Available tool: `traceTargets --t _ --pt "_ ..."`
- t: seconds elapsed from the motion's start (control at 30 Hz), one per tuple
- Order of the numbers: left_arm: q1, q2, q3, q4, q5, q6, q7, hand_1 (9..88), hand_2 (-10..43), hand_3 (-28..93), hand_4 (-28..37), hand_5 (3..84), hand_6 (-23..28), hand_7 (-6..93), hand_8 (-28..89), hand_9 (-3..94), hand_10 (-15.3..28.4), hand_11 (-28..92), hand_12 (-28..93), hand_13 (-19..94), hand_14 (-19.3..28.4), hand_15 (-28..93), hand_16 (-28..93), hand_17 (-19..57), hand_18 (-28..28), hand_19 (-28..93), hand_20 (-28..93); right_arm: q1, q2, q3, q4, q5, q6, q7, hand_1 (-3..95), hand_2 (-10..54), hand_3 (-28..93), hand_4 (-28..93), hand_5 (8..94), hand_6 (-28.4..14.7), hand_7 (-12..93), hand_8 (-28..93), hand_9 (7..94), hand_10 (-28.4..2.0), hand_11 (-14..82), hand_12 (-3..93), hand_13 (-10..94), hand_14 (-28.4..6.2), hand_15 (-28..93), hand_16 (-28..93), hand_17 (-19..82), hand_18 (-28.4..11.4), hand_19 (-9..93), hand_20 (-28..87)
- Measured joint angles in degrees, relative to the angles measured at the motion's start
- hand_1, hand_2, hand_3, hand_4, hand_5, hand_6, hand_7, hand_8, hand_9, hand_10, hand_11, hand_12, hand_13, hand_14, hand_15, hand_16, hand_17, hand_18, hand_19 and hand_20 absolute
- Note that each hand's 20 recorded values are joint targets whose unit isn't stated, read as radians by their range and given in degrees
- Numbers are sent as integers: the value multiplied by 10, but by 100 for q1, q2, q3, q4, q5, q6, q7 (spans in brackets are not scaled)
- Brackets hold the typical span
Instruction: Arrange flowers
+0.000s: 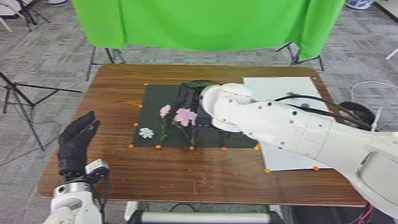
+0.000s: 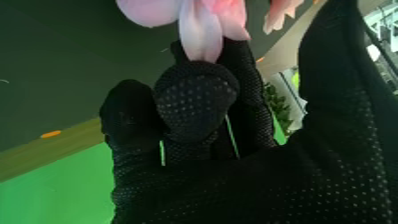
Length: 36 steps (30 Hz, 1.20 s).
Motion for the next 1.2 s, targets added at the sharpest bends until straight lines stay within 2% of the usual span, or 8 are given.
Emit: traceTargets --t 0.2,0.3,0.43,0.63,0.83,0.9,1.0,1.2 --pt "0 0 0 -1 3 -7 -17 379 -90 723 -141 486 -10 221 -92 361 106 232 145 342 138 185 0 122 109 128 195 0 12 166 23 24 -32 -62 273 -93 655 -134 453 -5 101 -69 445 -180 50 147 822 -63 647 241 572 -164 932 519" --pt "2 -5 -5 -2 7 -7 -19 378 -90 723 -140 484 -11 219 -92 361 105 230 145 342 138 184 0 121 109 128 194 -1 54 301 19 72 -23 -124 235 -94 646 -132 410 -20 86 -62 410 -185 44 146 792 -83 643 236 538 -183 932 484" --pt "6 -19 -19 -3 13 -7 -20 379 -91 723 -140 487 -10 221 -92 361 105 230 147 341 139 183 0 121 109 128 193 -35 243 613 -144 125 -23 -215 217 -95 628 -137 397 -28 76 -56 412 -188 45 147 795 -85 651 231 539 -186 932 484" --pt "49 -60 -73 -17 13 1 -18 381 -91 722 -141 487 -10 221 -92 362 105 230 147 341 138 183 1 120 109 129 193 -103 997 1008 -869 -259 -24 -281 214 -95 602 -141 450 -24 93 -50 481 -198 65 161 817 -77 664 228 568 -183 932 530" --pt "87 -62 -87 -32 20 1 -18 381 -91 722 -140 486 -11 222 -93 362 106 229 148 342 138 182 1 119 109 128 192 -239 1821 1171 -1073 -1480 -19 -126 228 -95 592 -144 493 -20 109 -52 580 -192 89 192 834 -70 670 232 584 -179 932 560" --pt "93 -62 -89 -36 24 1 -18 380 -91 722 -141 485 -12 224 -93 362 105 229 148 342 138 182 2 119 109 129 192 -368 2102 1304 -1114 -1605 -36 4 239 -95 597 -142 512 -17 116 -55 615 -186 107 200 841 -68 671 233 591 -178 932 566" --pt "112 -62 -95 -43 26 1 -18 381 -90 722 -141 484 -13 224 -94 362 105 229 148 342 138 182 2 129 112 154 207 -606 2509 1506 -1164 -1679 -93 187 291 -95 628 -143 585 -6 148 -66 749 -157 184 214 873 -55 675 239 621 -170 932 594" --pt "143 -62 -104 -56 22 0 6 409 -80 717 -142 488 -9 224 -94 365 106 234 149 363 141 201 2 182 135 283 276 -996 3063 1658 -1170 -1791 -338 354 358 -95 639 -153 623 10 169 -77 813 -143 206 212 895 -43 669 244 641 -163 932 607"
